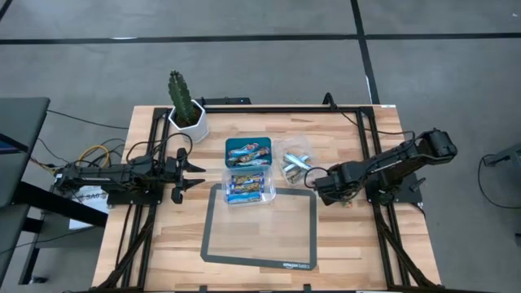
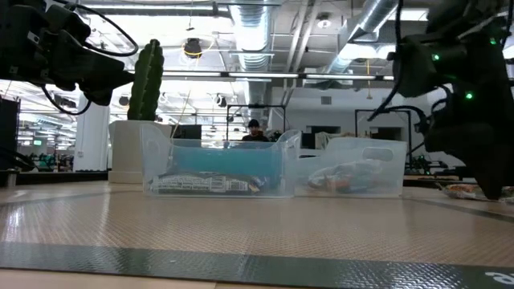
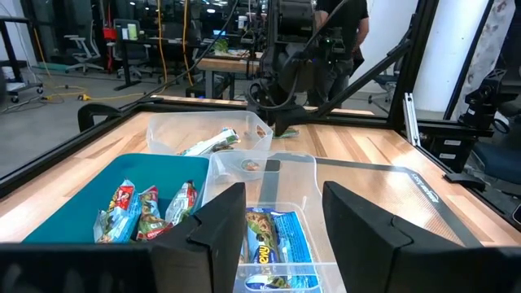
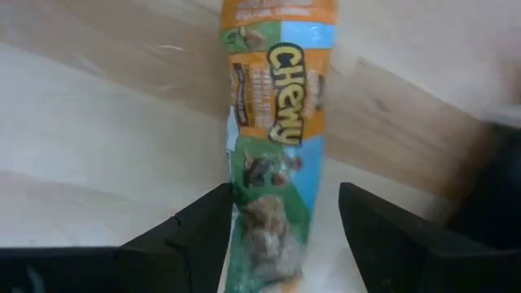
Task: Pick and place Granola Bars by type
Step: Put the orange granola bar into the right transparent bin
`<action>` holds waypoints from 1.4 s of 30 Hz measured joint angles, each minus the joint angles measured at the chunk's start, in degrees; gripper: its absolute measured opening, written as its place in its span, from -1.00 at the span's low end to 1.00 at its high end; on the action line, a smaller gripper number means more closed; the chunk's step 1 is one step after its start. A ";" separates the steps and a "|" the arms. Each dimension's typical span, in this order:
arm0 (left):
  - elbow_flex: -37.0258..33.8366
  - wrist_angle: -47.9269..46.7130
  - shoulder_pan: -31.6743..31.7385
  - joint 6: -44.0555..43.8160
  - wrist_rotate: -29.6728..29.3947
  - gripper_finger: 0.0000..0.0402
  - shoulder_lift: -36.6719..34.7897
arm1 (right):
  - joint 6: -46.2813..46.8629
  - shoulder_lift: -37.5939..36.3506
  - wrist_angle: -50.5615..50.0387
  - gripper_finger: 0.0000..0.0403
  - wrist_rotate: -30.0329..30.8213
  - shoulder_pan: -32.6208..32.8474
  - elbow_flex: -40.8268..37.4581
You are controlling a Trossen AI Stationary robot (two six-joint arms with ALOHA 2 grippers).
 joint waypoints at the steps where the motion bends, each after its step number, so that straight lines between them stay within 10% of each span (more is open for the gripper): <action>1: -0.01 0.00 0.00 0.00 0.00 -0.22 0.00 | -0.01 -0.36 1.72 0.09 0.01 0.00 -1.09; 11: -0.02 0.00 0.01 0.00 0.00 -0.22 0.00 | -0.51 -3.75 8.03 0.04 -0.04 -0.09 -5.77; 27: 0.00 0.00 0.01 0.00 0.02 -0.22 0.01 | -1.78 -5.23 13.31 -0.85 0.04 -0.09 -5.94; 42: 0.00 0.00 -0.01 0.00 0.04 -0.22 0.00 | -21.65 -12.13 54.29 -0.78 -1.46 3.24 -6.02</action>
